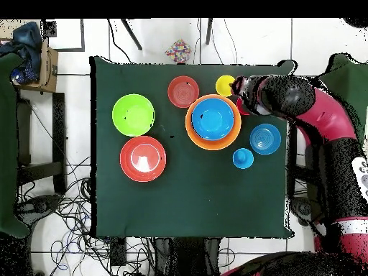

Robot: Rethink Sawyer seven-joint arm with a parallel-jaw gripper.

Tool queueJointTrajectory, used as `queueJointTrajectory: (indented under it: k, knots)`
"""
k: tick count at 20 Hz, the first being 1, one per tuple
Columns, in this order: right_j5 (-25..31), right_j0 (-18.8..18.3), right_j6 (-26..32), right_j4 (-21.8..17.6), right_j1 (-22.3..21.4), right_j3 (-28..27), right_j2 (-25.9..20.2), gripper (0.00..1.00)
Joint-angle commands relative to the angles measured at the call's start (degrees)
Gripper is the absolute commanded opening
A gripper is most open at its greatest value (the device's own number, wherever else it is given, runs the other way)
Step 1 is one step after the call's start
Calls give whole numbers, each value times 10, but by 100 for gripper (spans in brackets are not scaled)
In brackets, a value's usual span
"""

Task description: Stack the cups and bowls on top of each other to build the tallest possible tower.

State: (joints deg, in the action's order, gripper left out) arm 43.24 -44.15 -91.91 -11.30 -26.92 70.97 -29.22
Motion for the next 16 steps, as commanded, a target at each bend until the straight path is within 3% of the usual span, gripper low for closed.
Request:
queueJointTrajectory:
  k: [1, 16]
  knots:
    - [61, 20, 144, -64, 57, -3, -20, 100]
    - [53, 35, 123, -116, 103, -47, -2, 100]
